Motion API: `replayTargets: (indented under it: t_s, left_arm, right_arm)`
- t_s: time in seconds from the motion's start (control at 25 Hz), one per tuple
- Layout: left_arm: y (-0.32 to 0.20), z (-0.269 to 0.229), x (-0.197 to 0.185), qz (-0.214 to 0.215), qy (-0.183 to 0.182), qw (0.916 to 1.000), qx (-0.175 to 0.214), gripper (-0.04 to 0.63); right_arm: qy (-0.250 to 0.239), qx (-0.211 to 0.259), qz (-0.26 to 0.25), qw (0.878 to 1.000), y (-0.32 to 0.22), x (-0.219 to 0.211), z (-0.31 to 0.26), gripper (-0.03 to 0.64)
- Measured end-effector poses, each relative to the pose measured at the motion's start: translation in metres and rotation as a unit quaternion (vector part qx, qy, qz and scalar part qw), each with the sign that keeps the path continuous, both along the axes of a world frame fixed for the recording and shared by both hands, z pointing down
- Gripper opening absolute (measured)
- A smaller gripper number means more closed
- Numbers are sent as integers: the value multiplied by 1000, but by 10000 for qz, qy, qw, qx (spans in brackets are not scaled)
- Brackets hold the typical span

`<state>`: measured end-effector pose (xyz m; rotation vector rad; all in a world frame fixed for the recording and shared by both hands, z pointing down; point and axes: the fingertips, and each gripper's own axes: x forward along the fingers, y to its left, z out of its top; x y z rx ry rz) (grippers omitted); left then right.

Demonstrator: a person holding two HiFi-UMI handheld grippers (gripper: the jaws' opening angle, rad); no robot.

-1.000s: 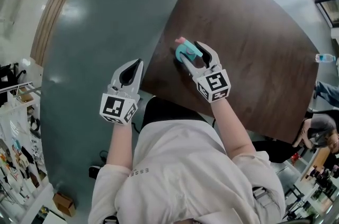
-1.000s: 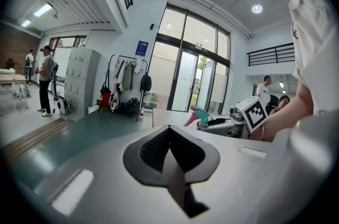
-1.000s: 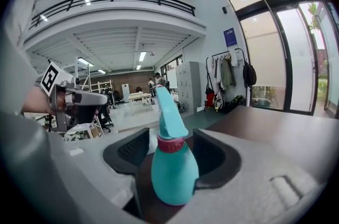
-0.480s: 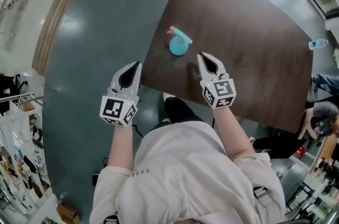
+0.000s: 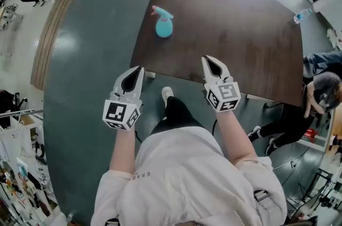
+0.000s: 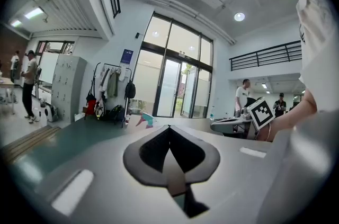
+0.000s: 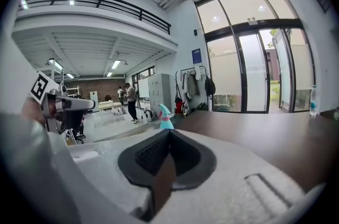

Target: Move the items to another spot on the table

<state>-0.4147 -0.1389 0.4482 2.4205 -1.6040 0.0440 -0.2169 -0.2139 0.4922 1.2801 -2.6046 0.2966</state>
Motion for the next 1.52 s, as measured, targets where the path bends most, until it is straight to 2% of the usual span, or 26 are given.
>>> replayTargets:
  t_s: [0.2,0.48,0.68,0.88,1.12,1.32,1.52]
  left_arm:
    - [44,-1,41,455,128,9989,-16,17]
    - [87,-2,108,969,105,9952,-6,17]
    - [104,-21,155,979,58,9950,174,17]
    - [116,-22,210,914,62,9954,298,17]
    - [141,-13,273,887,150,9957,209,17]
    - [157,-7,322,1114,115,9936,158,17]
    - [166,-11,351,1207,60,9924,218,17]
  right_arm:
    - [123,30,266,9996,62,39,1,-8]
    - [199,-36,707,9973,113,106,-1,-8]
    - [245,89,693,9973,139,156,-17,-8]
    - [247,193,760,9966,158,223,-21,-9]
    - [243,112,816,9963,193,290,-13,-9]
    - [153,22,891,9959,218,328,-5,-9]
    - [123,176,833,9963,230,348,-13,-9]
